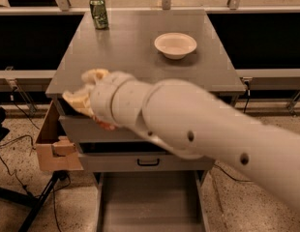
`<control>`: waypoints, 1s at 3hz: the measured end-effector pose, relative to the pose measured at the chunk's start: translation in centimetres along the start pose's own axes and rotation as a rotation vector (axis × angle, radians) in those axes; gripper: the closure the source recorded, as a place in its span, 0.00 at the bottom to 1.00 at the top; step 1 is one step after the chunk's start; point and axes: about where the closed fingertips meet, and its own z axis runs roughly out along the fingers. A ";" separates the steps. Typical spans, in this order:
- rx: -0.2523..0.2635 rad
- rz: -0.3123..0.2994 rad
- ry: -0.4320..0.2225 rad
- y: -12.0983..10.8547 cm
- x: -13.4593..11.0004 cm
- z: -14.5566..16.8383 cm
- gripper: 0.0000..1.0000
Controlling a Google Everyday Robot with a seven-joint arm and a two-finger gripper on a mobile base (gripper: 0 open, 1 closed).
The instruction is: Pick coke can from bottom drawer and place on counter
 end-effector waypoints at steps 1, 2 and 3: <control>0.094 -0.032 -0.060 -4.9 -5.9 -0.6 1.00; 0.143 -0.006 -0.113 -10.3 -8.3 0.8 1.00; 0.130 0.070 -0.140 -15.2 -8.0 5.0 1.00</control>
Offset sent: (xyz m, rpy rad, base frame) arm 0.1937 -0.0325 0.1529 0.1630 -0.0980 -0.1659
